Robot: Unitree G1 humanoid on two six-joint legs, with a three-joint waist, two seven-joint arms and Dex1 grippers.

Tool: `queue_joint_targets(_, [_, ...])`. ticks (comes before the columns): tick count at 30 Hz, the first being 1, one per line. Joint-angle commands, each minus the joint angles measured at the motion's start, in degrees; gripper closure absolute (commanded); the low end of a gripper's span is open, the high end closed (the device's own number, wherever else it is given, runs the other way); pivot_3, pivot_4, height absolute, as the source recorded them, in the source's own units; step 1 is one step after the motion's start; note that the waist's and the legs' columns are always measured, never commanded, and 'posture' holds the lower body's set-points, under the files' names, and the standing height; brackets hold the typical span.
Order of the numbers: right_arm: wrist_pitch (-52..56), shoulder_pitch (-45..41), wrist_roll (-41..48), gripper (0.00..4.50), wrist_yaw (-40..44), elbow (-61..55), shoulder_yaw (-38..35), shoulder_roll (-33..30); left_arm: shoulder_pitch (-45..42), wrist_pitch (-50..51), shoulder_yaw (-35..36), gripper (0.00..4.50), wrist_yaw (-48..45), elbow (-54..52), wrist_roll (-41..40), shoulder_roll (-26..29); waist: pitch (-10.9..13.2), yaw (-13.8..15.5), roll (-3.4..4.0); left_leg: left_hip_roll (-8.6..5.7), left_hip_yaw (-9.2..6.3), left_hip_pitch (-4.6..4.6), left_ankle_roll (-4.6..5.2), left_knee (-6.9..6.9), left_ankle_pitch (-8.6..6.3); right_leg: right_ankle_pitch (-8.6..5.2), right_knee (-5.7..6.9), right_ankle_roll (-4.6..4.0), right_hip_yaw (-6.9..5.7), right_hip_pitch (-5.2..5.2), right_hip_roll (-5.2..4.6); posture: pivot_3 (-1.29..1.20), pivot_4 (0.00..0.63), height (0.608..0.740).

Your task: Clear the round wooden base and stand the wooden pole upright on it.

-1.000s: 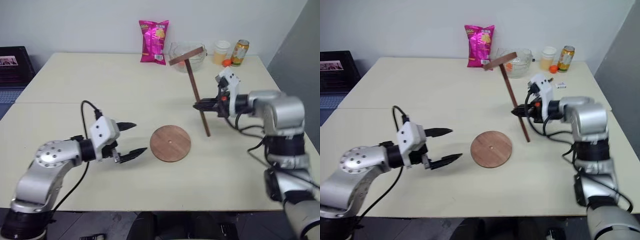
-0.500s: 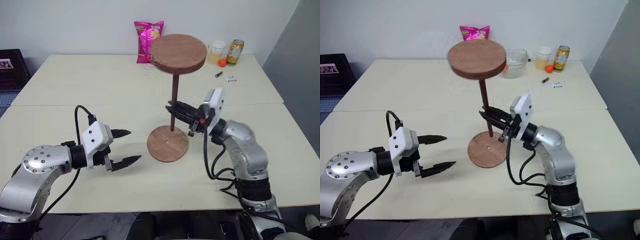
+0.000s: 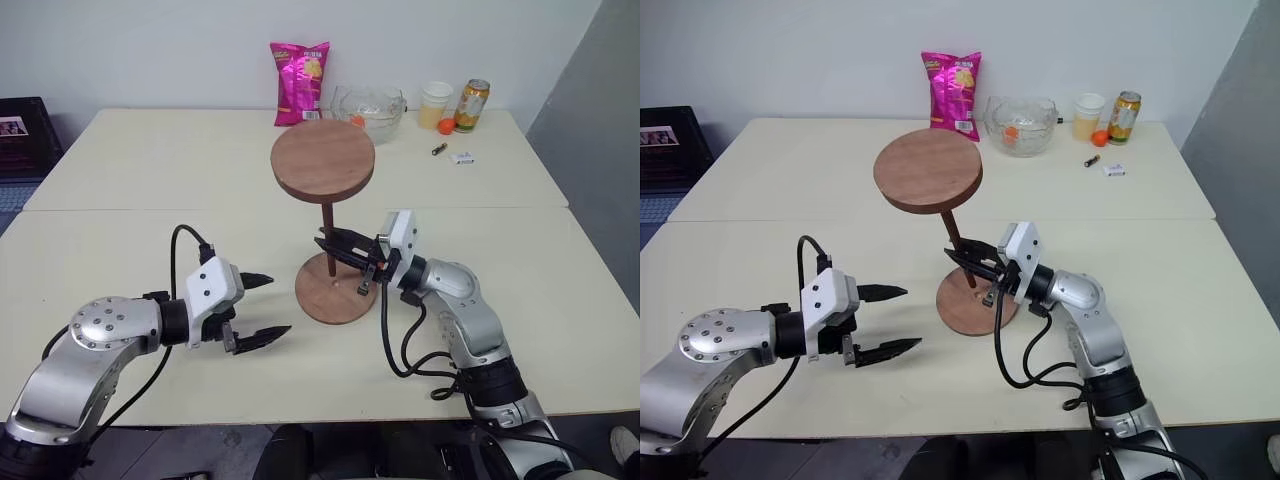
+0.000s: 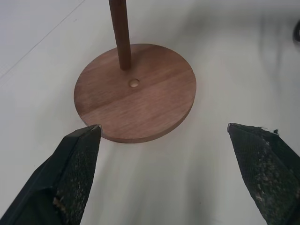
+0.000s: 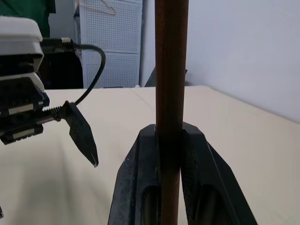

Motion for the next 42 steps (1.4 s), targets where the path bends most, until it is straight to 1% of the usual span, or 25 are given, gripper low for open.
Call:
queue_joint_targets(1, [-2.86, -0.21, -0.30, 4.28, -0.51, -0.41, 0.70, -0.19, -0.48, -1.14, 0.21, 0.00, 0.00, -0.20, 0.03, -0.16, 0.00, 0.00, 0.00, 0.00, 0.00, 0.00, 0.00, 0.00, 0.00, 0.00, 0.00, 0.00, 0.00, 0.00, 0.00, 0.00, 0.150, 0.740])
queue_joint_targets(13, [-5.80, 0.62, -1.24, 4.28, -1.21, 2.55, 2.08, -0.63, -0.24, -2.76, 0.46, 0.00, -0.14, 0.89, 0.14, -0.47, 0.00, 0.00, 0.00, 0.00, 0.00, 0.00, 0.00, 0.00, 0.00, 0.00, 0.00, 0.00, 0.00, 0.00, 0.00, 0.00, 0.150, 0.740])
queue_joint_targets(29, [-7.55, 1.66, -2.10, 4.28, -0.66, 5.49, 3.32, -1.19, 1.81, -9.73, 0.39, 0.00, -1.89, 6.13, 2.37, -1.08, -0.01, 0.00, -0.01, 0.00, 0.00, 0.02, 0.01, 0.00, 0.00, 0.00, 0.00, 0.00, 0.00, 0.01, 0.00, 0.00, 0.150, 0.740])
queue_joint_targets(36, [-5.37, 2.12, -1.93, 4.28, -0.69, 5.35, 3.83, -1.27, 1.81, -11.04, 0.05, 0.00, -2.05, 7.06, 2.83, -1.34, -0.02, 0.03, -0.03, 0.00, 0.00, 0.02, 0.01, 0.00, 0.00, 0.00, 0.00, 0.00, 0.00, 0.02, 0.00, 0.00, 0.150, 0.740])
queue_joint_targets(42, [-1.02, 1.52, -3.22, 4.28, -2.98, 8.89, 3.05, -1.76, 0.96, -10.84, -0.23, 0.00, -2.00, 6.74, 2.65, -1.62, -0.11, 0.03, -0.10, 0.00, 0.00, 0.07, 0.01, 0.00, 0.00, 0.00, 0.00, 0.00, 0.00, 0.06, 0.00, 0.00, 0.150, 0.740])
